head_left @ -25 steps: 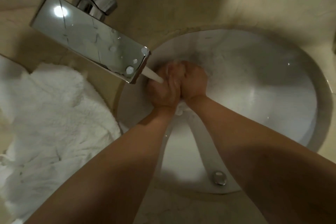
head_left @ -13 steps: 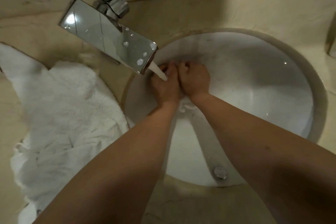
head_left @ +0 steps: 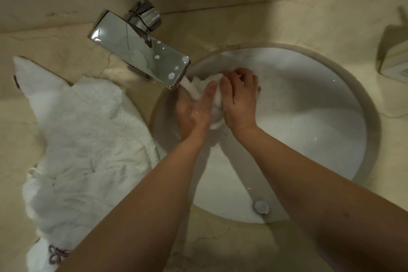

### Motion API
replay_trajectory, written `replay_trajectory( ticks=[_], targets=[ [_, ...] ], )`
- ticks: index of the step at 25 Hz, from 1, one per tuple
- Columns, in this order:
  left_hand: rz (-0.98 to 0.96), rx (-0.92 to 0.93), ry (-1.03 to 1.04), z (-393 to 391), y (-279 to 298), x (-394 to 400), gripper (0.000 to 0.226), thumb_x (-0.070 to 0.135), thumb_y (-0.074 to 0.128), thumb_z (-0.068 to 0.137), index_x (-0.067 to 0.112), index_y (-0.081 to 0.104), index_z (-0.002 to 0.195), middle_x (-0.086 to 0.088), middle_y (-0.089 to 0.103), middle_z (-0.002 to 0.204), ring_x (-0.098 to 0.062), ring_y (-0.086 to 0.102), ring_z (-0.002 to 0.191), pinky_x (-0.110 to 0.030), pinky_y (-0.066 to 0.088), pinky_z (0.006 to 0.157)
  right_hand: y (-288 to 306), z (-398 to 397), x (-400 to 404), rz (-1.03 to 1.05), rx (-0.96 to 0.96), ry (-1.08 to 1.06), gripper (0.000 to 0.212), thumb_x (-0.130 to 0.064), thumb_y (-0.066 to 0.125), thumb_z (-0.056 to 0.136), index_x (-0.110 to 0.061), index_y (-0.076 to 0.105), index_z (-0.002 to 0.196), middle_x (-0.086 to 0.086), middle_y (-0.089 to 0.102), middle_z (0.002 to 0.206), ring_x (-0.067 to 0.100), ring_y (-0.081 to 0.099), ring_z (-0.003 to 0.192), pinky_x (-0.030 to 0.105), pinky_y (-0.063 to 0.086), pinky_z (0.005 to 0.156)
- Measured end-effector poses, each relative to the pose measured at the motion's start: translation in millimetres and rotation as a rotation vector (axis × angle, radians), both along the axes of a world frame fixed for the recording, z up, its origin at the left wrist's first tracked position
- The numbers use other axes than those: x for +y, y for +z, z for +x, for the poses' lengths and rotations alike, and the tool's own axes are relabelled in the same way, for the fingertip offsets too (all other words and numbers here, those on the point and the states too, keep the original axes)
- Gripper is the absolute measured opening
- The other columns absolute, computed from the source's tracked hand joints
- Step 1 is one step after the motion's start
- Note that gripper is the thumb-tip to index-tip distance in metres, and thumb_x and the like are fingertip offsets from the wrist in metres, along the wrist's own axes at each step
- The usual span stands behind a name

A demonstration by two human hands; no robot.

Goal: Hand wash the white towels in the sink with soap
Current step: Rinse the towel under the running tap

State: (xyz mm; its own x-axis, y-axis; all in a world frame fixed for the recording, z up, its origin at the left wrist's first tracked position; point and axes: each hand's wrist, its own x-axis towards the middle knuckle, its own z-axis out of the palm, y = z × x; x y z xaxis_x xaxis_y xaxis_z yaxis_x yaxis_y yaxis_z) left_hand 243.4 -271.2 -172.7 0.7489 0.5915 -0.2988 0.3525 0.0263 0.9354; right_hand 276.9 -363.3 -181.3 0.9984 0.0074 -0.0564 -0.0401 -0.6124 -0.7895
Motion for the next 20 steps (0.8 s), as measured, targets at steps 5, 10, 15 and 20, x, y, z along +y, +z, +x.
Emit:
replay_trajectory(
  ticks=[5, 10, 15, 20],
  targets=[
    [0.306, -0.056, -0.052, -9, -11, 11, 0.074, 0.064, 0.054, 0.086, -0.004, 0.066, 0.113, -0.008, 0.069, 0.107, -0.016, 0.064, 0.104, -0.033, 0.049, 0.097, 11, -11, 3, 0.235, 0.279, 0.040, 0.036, -0.040, 0.042, 0.100, -0.016, 0.061, 0.120, 0.002, 0.070, 0.096, 0.020, 0.065, 0.089, 0.032, 0.050, 0.074],
    [0.266, -0.075, -0.201, -9, -13, 8, 0.057, 0.045, 0.044, 0.096, -0.004, 0.073, 0.088, -0.016, 0.072, 0.078, -0.024, 0.069, 0.080, -0.034, 0.054, 0.073, -6, -15, -3, 0.289, 0.291, -0.106, 0.034, -0.036, 0.035, 0.098, -0.016, 0.060, 0.112, 0.004, 0.066, 0.102, 0.016, 0.060, 0.095, 0.029, 0.046, 0.081],
    [0.409, -0.089, -0.357, -6, -21, 10, 0.041, 0.022, 0.041, 0.104, 0.003, 0.073, 0.086, -0.016, 0.073, 0.083, -0.022, 0.065, 0.084, -0.018, 0.042, 0.076, 5, -6, 0, 0.192, 0.096, -0.020, 0.044, -0.031, 0.037, 0.092, -0.013, 0.067, 0.119, 0.004, 0.065, 0.122, 0.018, 0.057, 0.115, 0.031, 0.043, 0.099],
    [0.049, 0.067, -0.186, -3, -31, -5, 0.055, 0.054, 0.035, 0.097, 0.016, 0.075, 0.093, -0.008, 0.076, 0.092, -0.022, 0.071, 0.095, -0.040, 0.053, 0.085, -15, -15, 2, -0.068, 0.046, 0.140, 0.058, -0.043, 0.028, 0.090, -0.017, 0.064, 0.127, 0.005, 0.063, 0.129, 0.023, 0.056, 0.117, 0.033, 0.038, 0.096]
  ],
)
